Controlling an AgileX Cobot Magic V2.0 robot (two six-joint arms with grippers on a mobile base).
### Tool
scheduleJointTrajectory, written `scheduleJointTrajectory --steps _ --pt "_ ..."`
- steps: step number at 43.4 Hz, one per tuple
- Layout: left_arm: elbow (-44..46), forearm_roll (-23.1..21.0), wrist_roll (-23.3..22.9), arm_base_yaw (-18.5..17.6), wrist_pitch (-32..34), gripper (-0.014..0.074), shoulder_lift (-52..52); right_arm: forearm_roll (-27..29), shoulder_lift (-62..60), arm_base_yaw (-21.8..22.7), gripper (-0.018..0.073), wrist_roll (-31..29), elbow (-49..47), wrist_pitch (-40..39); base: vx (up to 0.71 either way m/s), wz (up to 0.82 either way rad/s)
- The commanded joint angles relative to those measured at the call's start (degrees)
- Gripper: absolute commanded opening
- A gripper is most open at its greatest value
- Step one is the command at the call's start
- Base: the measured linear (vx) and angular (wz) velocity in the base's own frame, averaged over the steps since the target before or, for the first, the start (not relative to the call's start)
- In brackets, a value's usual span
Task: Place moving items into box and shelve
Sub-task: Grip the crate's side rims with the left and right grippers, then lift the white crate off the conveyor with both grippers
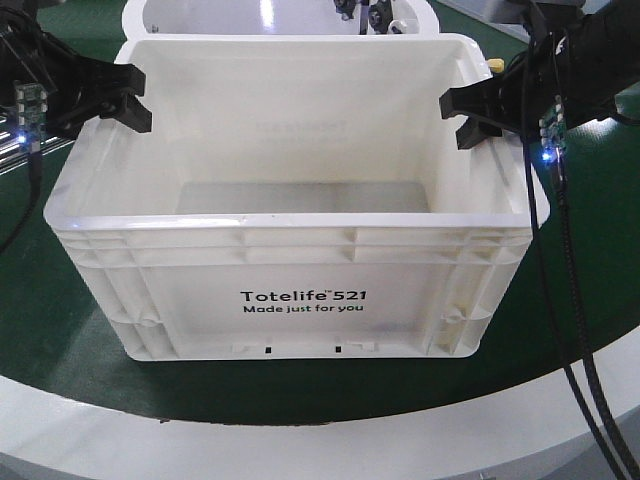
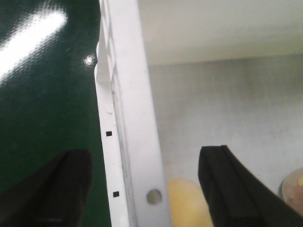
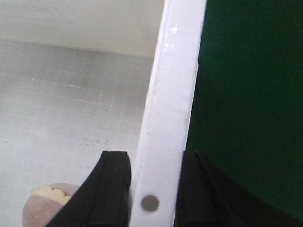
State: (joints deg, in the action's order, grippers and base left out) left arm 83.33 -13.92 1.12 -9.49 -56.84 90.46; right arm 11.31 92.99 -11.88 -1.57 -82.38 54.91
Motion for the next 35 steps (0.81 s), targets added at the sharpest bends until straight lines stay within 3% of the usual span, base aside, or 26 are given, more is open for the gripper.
scheduleJointTrajectory --steps 1,9,10,21,28,35 --pt "2.19 -1.79 -0.25 -0.32 2.38 0.0564 -1.62 3.37 -2.19 -0.19 -0.0004 -1.38 -1.76 -2.59 0.0 0.0" --pt "2.19 -1.79 -0.25 -0.32 2.38 0.0554 -1.18 3.37 -2.19 -0.19 -0.0004 -2.18 -1.76 -2.64 0.0 0.0" --pt "2.19 -1.95 -0.63 -0.32 1.91 0.0315 -1.16 3.37 -2.19 -0.19 -0.0004 -2.24 -1.76 -3.08 0.0 0.0" --pt "2.19 -5.23 1.97 -0.32 0.58 -0.001 -0.01 3.43 -2.19 -0.19 -0.0004 -2.24 -1.76 -3.26 0.0 0.0" --pt "2.19 -8.94 5.14 -0.32 -0.18 -0.001 0.78 3.43 -2.19 -0.19 -0.0004 -2.24 -1.76 -3.26 0.0 0.0" --pt "2.19 -9.12 5.52 -0.32 0.13 -0.0007 0.73 3.43 -2.19 -0.19 -0.0004 -2.24 -1.76 -3.32 0.0 0.0"
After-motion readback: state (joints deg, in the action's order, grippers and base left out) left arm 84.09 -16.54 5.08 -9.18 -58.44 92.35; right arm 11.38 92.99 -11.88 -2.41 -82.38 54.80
